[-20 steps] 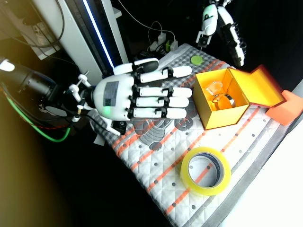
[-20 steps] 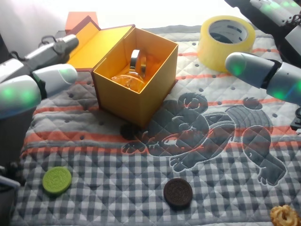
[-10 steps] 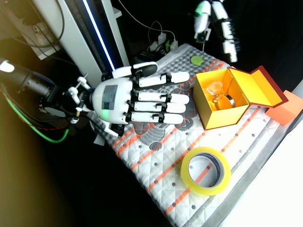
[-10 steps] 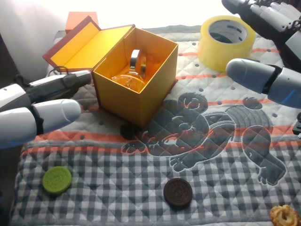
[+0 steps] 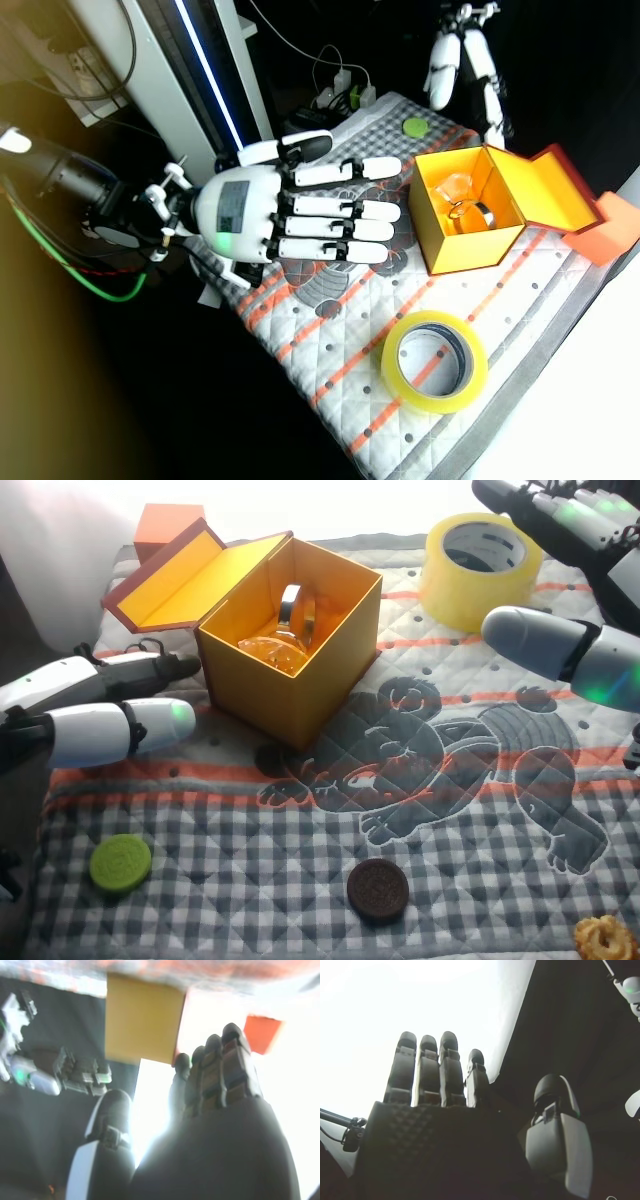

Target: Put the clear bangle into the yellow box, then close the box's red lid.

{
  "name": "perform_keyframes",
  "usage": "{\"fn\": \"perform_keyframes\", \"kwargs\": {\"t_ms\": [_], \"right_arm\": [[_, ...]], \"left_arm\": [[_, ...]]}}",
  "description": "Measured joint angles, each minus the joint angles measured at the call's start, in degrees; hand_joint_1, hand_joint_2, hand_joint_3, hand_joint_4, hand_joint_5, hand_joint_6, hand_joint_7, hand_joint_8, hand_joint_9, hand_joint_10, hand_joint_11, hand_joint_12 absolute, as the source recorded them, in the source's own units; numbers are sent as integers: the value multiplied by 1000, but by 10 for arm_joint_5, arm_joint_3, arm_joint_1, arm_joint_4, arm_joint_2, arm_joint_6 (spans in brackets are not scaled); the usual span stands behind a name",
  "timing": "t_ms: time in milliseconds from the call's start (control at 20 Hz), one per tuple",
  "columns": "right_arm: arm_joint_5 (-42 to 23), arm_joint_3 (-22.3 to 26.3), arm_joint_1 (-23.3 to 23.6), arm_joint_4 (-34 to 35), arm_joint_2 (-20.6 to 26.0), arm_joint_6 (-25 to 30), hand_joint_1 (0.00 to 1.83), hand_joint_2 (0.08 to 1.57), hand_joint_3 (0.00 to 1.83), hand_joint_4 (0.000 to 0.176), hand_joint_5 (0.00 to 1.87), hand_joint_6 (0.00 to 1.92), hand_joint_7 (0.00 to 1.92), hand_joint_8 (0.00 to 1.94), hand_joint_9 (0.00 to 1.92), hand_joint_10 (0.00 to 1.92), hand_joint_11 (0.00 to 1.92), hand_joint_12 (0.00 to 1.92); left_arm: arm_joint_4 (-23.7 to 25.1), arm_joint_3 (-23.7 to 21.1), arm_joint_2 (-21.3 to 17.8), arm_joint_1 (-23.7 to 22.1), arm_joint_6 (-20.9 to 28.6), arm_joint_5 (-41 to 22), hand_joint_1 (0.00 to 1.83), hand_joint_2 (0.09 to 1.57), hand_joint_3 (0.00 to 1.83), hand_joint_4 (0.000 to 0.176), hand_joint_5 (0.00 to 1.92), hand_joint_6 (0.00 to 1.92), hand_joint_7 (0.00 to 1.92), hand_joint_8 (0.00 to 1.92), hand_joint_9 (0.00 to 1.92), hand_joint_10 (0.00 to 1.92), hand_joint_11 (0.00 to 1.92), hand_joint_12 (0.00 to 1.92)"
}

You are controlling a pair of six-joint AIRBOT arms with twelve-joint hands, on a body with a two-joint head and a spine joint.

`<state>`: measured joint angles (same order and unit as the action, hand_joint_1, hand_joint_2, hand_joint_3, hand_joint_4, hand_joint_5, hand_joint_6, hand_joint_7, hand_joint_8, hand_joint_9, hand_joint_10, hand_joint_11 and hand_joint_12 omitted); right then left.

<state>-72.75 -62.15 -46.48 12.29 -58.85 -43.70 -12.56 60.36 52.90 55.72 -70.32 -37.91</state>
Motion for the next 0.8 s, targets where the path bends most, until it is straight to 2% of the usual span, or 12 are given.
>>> {"fn": "perform_keyframes", "kwargs": {"t_ms": [50, 100, 200, 250, 300, 400, 450, 500, 600, 700, 750, 800], "right_arm": [[2, 0, -2, 2, 0, 0, 0, 1171, 3, 175, 79, 5, 205, 5, 54, 2, 5, 13], [3, 0, -2, 2, 0, 0, 0, 1176, 5, 165, 79, 5, 206, 5, 60, 4, 9, 15], [1, 0, -2, 1, 0, 0, 0, 1177, 4, 162, 81, 5, 212, 7, 67, 7, 22, 22], [1, 0, -2, 2, 0, 0, 0, 1178, 4, 163, 85, 6, 214, 7, 78, 11, 40, 30], [2, 0, -2, 3, 0, 0, 0, 1178, 3, 156, 85, 4, 206, 2, 73, 6, 28, 27], [-1, 0, -5, 2, 0, 1, 0, 1178, 3, 155, 85, 4, 210, 3, 76, 7, 17, 24], [1, 1, -6, 2, 0, 1, 0, 1161, 0, 166, 82, 2, 208, 2, 73, 5, 16, 25], [3, 0, -6, 4, 0, 1, 0, 1165, 0, 155, 82, 1, 212, 3, 76, 6, 9, 22], [0, 0, -6, 8, 0, 2, 0, 1166, 0, 151, 81, 3, 219, 5, 76, 5, 0, 18], [-3, 3, -14, 10, 0, 2, 0, 1162, 0, 153, 81, 2, 217, 4, 75, 4, 2, 20], [0, 4, -17, 12, 0, 2, 0, 1164, 0, 154, 95, 8, 232, 9, 93, 11, 8, 23], [-2, 4, -21, 13, -1, 2, 0, 1164, 0, 154, 95, 8, 232, 9, 93, 11, 8, 23]], "left_arm": [[-5, 5, 1, -3, 0, 5, 243, 1285, 6, 0, 231, 2, 165, 0, 160, 1, 137, 46], [-14, 7, 1, -5, 0, 7, 160, 1303, 11, 0, 199, 6, 145, 1, 149, 0, 130, 42], [-19, 10, 1, -8, -4, 4, 119, 1315, 11, 0, 170, 1, 127, 0, 119, 0, 98, 27], [-31, 12, 3, -17, -20, 4, 108, 1317, 10, 0, 158, 0, 108, 0, 85, 0, 68, 13], [-38, 18, 7, -31, -32, 5, 279, 1306, 0, 0, 185, 9, 123, 6, 102, 7, 78, 15], [-44, 31, 15, -58, -34, -3, 267, 1310, 0, 0, 182, 5, 98, 3, 98, 4, 85, 17], [-47, 35, 16, -72, -34, -11, 178, 1315, 2, 0, 168, 2, 86, 6, 90, 8, 104, 23], [-48, 34, 16, -80, -34, -21, 103, 1318, 4, 0, 147, 3, 79, 2, 90, 5, 106, 23], [-43, 23, 18, -86, -33, -52, 144, 1308, 0, 0, 120, 0, 53, 0, 62, 0, 104, 19], [4, -2, 14, -90, -34, -64, 176, 1307, 0, 0, 119, 2, 46, 0, 62, 2, 128, 29], [40, -17, 11, -91, -33, -66, 38, 1327, 7, 0, 133, 9, 52, 13, 69, 16, 97, 15], [63, -28, 11, -91, -34, -66, 38, 1327, 7, 0, 133, 9, 52, 13, 69, 16, 97, 15]]}}
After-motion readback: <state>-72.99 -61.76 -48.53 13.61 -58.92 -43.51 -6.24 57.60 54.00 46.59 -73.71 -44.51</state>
